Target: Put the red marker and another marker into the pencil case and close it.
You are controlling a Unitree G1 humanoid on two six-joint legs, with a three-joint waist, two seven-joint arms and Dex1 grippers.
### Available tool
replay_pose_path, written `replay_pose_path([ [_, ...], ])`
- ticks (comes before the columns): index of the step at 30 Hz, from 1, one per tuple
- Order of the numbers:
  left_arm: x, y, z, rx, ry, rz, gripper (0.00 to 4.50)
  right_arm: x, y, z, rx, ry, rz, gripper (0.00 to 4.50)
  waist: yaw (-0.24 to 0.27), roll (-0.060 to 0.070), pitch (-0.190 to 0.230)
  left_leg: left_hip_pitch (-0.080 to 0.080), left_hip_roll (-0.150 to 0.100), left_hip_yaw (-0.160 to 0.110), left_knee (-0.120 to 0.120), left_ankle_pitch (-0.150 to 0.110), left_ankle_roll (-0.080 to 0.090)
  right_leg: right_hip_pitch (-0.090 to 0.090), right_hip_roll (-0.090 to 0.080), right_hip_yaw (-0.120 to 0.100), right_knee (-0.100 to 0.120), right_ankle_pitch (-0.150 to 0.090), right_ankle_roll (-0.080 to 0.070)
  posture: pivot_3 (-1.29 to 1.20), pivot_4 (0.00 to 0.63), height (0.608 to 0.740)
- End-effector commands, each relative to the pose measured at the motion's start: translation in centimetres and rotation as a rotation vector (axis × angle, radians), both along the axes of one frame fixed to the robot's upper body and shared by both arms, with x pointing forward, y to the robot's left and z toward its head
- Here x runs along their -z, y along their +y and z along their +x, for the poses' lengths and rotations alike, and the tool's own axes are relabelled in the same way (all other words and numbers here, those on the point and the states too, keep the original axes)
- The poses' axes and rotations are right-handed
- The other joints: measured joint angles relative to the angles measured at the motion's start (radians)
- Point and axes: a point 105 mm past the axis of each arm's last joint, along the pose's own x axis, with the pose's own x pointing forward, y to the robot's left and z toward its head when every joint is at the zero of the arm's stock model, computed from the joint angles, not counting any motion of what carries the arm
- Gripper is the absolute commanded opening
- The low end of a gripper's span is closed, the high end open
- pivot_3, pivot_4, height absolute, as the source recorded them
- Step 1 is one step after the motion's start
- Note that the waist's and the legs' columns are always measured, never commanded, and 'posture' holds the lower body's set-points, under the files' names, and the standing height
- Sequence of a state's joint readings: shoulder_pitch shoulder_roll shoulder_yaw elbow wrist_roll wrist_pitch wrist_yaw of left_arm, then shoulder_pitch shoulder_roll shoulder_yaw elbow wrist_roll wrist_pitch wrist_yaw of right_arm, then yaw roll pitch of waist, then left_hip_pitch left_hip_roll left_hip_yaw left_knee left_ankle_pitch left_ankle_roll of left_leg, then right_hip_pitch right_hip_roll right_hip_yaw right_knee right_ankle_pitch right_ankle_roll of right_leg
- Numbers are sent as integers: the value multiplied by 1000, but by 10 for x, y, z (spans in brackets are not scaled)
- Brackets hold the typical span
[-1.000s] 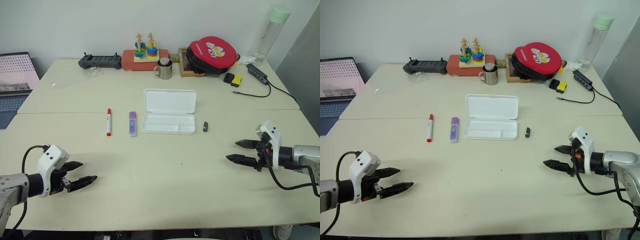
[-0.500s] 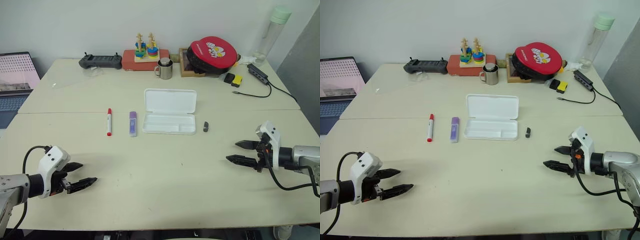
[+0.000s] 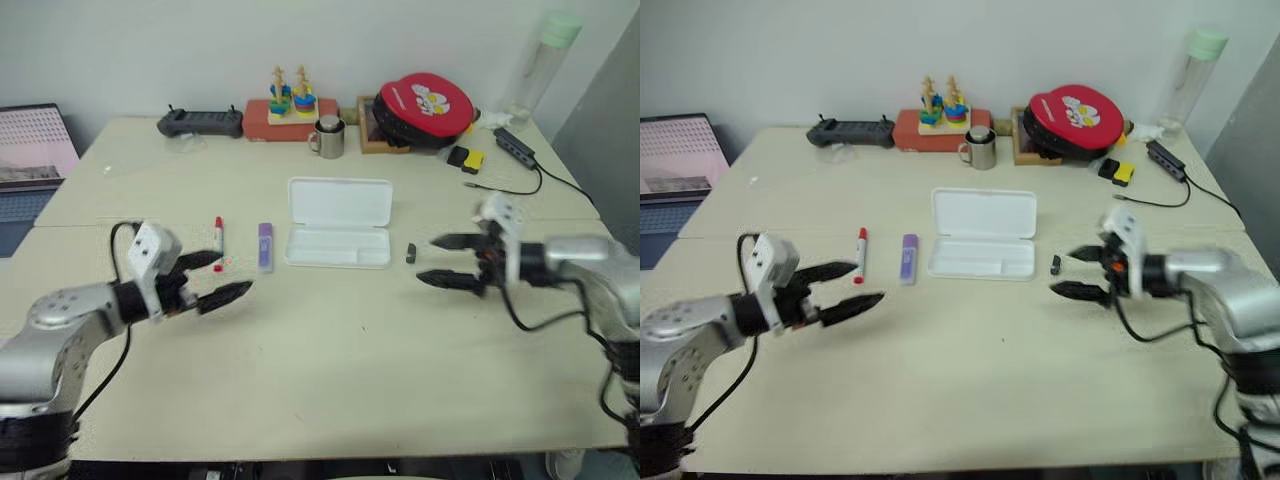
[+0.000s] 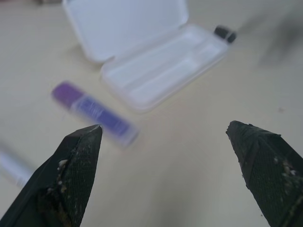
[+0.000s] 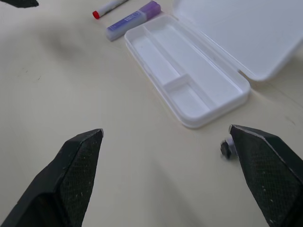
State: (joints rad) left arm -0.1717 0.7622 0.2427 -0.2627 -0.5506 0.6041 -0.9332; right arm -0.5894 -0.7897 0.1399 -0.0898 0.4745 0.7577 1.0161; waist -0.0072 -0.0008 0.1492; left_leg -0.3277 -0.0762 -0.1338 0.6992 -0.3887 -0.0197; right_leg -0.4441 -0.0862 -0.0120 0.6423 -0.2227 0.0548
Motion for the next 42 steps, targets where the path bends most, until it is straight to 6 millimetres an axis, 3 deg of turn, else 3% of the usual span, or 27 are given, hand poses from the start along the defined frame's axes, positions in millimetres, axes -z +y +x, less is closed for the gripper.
replay_pose_path([
  [1, -13, -41, 6, 90, -78, -51, 4500, 13, 30, 20, -97, -36, -92, 4480, -3, 0, 0, 0, 0, 0, 0, 0, 0, 0, 0, 0, 0, 0, 0, 0, 150, 740],
  [6, -11, -73, 11, 155, -108, -83, 4500, 30, 62, 35, -183, -39, -174, 4480, -14, 0, 0, -1, 0, 0, 0, 0, 0, -2, 0, -1, 1, 0, 0, 0, 150, 740],
  [13, -12, -77, 13, 150, -127, -104, 4500, 49, 66, 43, -202, 20, -272, 4480, -24, 0, 0, -1, -1, 0, 0, 0, 0, -3, 0, -2, 1, 0, 0, 0, 150, 740],
  [19, -12, -69, 15, 134, -130, -101, 4500, 51, 75, 55, -188, -7, -289, 2738, -25, 0, 0, -1, -1, 1, 1, 0, 0, -3, 0, -1, 1, 0, 0, 0, 150, 740],
  [30, -11, -61, 15, 133, -119, -79, 4500, 51, 83, 59, -209, -36, -292, 195, -27, 0, 0, -1, -1, 1, 1, 0, 0, -3, 0, -1, 2, 0, 0, 0, 150, 740],
  [37, -12, -57, 11, 123, -112, -74, 4500, 41, 87, 46, -277, -54, -255, 59, -27, 0, 0, -1, -1, 0, 1, 0, 0, -4, 0, -1, 2, 0, 0, 0, 150, 740],
  [42, -7, -44, -11, 120, -59, -56, 4500, 40, 87, 5, -405, -30, -237, 59, -27, 0, 0, -2, -1, 0, 0, 0, 0, -6, 0, -1, 2, 0, 0, 0, 150, 740],
])
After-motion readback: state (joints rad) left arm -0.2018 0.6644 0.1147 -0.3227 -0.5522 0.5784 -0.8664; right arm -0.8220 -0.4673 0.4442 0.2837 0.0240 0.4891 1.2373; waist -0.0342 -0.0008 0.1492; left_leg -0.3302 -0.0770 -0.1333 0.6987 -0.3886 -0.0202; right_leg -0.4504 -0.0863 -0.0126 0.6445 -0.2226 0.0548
